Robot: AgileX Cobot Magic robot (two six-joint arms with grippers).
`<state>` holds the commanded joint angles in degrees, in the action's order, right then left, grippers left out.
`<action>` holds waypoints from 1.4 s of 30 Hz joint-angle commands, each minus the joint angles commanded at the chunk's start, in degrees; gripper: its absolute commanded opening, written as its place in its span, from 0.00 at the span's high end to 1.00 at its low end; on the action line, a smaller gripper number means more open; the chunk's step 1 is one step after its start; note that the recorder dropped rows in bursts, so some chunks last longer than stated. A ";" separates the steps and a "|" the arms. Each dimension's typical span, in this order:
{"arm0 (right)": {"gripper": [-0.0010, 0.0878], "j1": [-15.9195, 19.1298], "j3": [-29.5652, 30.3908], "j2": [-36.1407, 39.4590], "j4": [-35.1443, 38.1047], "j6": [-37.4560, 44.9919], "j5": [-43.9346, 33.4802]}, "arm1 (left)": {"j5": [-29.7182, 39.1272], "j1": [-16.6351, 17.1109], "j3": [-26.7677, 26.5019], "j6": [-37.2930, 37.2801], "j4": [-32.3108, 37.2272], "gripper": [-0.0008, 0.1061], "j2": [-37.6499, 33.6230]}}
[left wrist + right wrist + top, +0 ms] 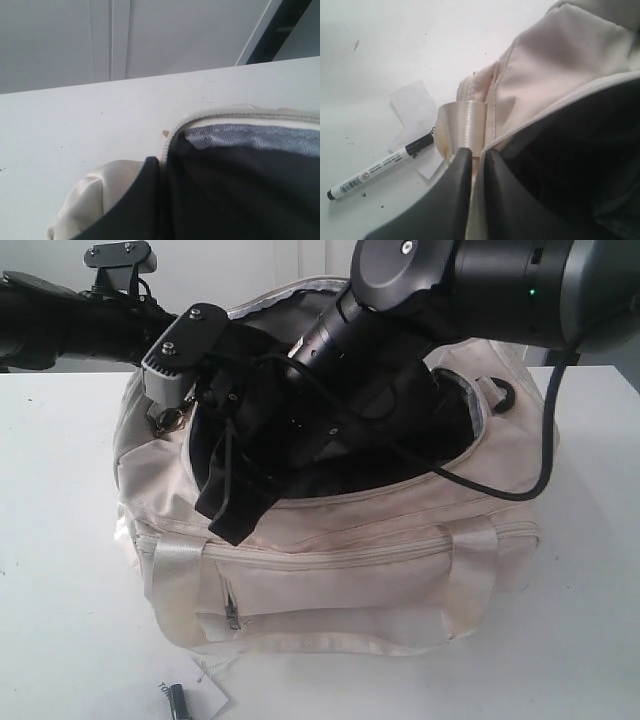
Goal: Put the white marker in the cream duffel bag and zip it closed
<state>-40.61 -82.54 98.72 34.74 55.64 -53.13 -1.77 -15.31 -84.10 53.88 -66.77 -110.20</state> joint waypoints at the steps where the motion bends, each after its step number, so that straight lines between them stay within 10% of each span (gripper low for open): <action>1: 0.76 0.00 0.00 0.00 0.00 0.00 0.56 | 0.00 0.00 0.00 0.00 0.00 0.99 0.00; 17: 0.64 0.11 0.00 -3.32 -3.24 -6.89 6.55 | 0.00 0.00 0.00 0.00 0.00 0.99 0.00; 27: 0.98 0.11 0.00 -6.65 -3.36 -9.50 -1.75 | 0.00 0.00 0.00 0.00 0.00 0.99 0.00; 42: 0.99 -1.19 0.00 -6.65 -3.23 -15.37 -8.27 | 0.00 0.00 0.00 0.00 0.00 0.99 0.00</action>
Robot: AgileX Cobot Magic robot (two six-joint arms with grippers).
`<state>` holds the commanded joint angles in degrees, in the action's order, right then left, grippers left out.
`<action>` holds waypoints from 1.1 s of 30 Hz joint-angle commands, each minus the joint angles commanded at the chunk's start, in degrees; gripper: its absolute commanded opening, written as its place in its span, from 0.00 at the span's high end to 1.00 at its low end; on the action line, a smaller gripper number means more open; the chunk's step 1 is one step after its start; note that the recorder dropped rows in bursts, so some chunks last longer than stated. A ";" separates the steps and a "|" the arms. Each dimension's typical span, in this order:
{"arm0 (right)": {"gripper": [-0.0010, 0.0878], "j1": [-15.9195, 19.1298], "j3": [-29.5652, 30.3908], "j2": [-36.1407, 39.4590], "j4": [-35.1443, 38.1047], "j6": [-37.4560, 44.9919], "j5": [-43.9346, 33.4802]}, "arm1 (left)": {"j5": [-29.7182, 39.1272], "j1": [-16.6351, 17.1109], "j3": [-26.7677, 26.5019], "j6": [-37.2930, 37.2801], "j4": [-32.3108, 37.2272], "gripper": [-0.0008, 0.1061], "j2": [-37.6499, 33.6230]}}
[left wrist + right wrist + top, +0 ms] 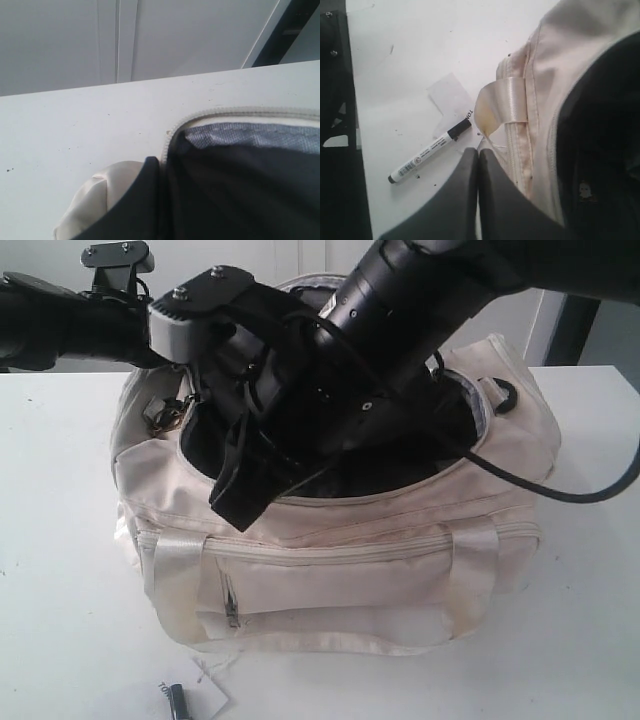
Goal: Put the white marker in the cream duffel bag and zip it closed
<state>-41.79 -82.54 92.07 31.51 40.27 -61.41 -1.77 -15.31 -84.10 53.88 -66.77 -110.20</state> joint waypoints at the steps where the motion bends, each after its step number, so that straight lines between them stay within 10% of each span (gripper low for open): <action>1: 0.99 -0.56 0.00 0.00 0.00 0.00 -0.34 | 0.00 0.00 0.00 0.00 0.00 0.99 0.00; 21: 0.99 -3.65 0.00 0.00 -0.89 -11.29 -1.27 | 0.00 0.00 0.00 0.00 0.00 0.99 0.00; 33: 0.99 -14.70 0.00 1.36 -17.11 -35.04 -0.18 | 0.00 0.00 0.00 0.00 0.00 0.99 0.00</action>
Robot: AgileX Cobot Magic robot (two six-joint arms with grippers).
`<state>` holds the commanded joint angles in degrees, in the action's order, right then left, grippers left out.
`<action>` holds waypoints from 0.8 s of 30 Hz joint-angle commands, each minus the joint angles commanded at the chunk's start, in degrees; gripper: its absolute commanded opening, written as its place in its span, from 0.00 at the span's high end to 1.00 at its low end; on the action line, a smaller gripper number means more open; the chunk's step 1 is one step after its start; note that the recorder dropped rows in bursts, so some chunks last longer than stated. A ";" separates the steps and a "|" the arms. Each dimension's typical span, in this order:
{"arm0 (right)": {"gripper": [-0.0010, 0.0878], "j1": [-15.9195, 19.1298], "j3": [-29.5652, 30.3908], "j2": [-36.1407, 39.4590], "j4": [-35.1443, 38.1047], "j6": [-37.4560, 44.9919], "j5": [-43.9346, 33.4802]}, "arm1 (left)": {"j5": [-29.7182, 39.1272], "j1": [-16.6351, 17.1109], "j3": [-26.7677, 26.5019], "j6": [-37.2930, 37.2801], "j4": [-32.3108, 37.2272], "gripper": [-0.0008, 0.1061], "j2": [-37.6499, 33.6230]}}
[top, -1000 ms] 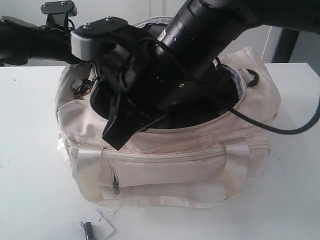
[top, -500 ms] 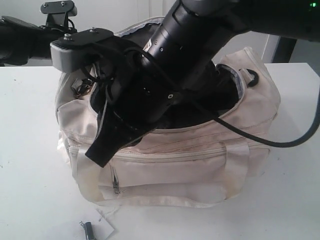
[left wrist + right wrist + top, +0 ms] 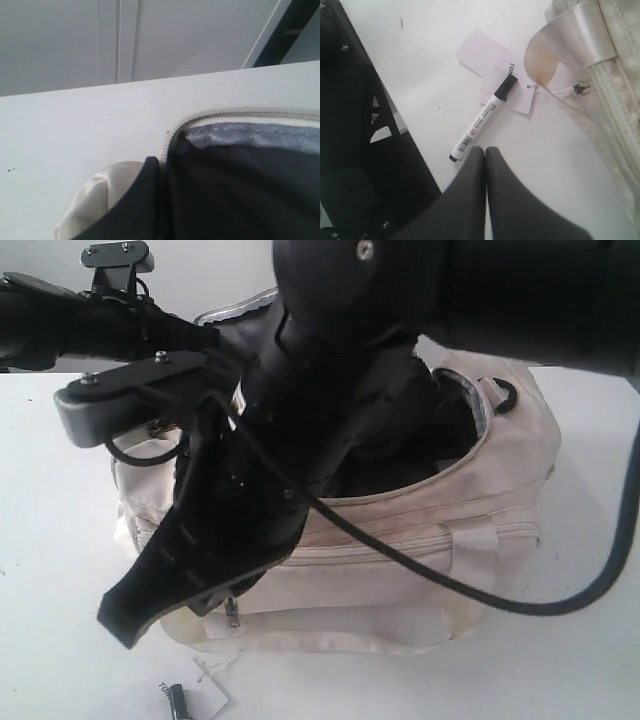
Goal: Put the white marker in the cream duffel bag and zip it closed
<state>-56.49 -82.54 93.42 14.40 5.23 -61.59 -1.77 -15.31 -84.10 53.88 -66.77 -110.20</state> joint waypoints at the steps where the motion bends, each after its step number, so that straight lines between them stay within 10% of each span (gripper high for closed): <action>1: 0.99 -0.48 0.00 0.31 -0.41 -1.02 0.27 | 0.00 0.00 0.00 0.00 0.00 0.99 0.00; 11: 0.99 -10.33 0.00 10.27 -11.82 -17.97 4.83 | 0.00 0.00 0.00 0.00 0.00 0.99 0.00; 24: 0.99 -11.42 0.00 18.12 -14.40 -26.24 8.17 | 0.00 0.00 0.00 0.00 0.00 0.99 0.00</action>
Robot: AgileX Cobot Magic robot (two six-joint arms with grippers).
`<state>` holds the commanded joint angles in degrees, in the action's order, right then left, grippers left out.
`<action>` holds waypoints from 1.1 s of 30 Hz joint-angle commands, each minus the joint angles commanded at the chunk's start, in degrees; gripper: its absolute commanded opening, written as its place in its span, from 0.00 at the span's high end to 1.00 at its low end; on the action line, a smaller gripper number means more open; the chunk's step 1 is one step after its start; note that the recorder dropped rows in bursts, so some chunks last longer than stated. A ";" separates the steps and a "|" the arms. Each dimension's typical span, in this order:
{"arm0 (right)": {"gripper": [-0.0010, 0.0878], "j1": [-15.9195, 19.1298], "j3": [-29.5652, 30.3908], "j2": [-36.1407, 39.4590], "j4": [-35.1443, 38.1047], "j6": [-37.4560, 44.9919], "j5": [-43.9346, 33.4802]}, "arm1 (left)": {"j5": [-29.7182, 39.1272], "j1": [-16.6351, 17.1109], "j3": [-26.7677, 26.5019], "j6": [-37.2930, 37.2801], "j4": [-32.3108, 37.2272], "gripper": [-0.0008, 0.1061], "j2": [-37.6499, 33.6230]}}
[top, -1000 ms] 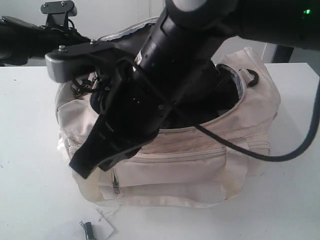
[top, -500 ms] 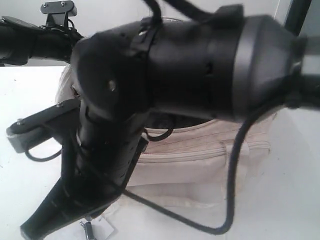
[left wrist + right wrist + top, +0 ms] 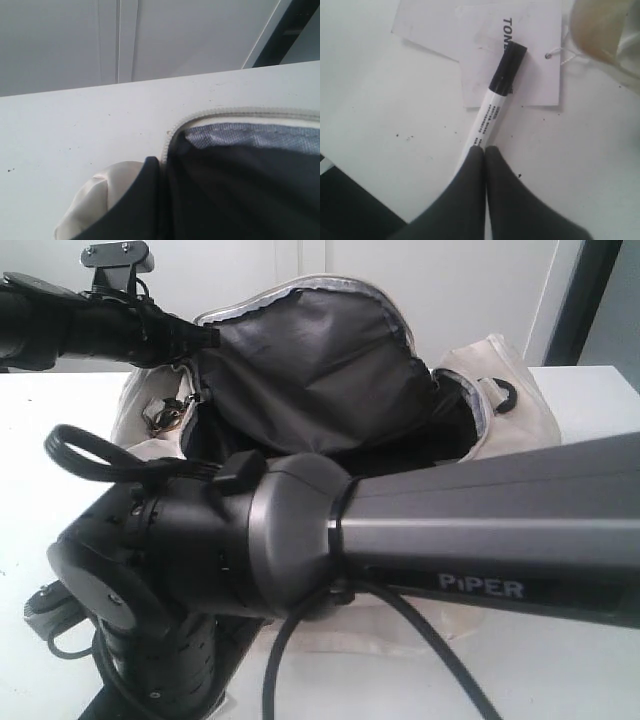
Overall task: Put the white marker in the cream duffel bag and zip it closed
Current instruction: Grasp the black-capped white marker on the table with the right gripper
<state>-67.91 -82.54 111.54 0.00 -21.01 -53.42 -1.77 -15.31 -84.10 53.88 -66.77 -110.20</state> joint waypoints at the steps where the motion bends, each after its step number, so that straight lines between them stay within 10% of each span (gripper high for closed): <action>1: 0.99 0.00 0.00 0.00 0.00 0.00 0.74 | 0.00 0.00 0.00 0.00 0.00 0.99 0.00; 14: 0.99 0.00 4.75 3.57 1.03 -9.46 6.41 | 0.00 0.00 0.00 0.00 0.00 0.99 0.00; 24: 0.74 -1.88 5.65 3.89 5.36 -12.39 11.41 | 0.00 0.00 0.00 0.00 0.00 0.99 0.00; 33: 0.73 -2.29 5.94 3.98 4.86 -16.63 12.98 | 0.00 0.00 0.00 0.00 0.00 0.99 0.00</action>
<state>-70.20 -76.60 115.52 4.86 -37.64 -40.44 -1.77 -15.31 -84.10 53.88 -66.77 -110.20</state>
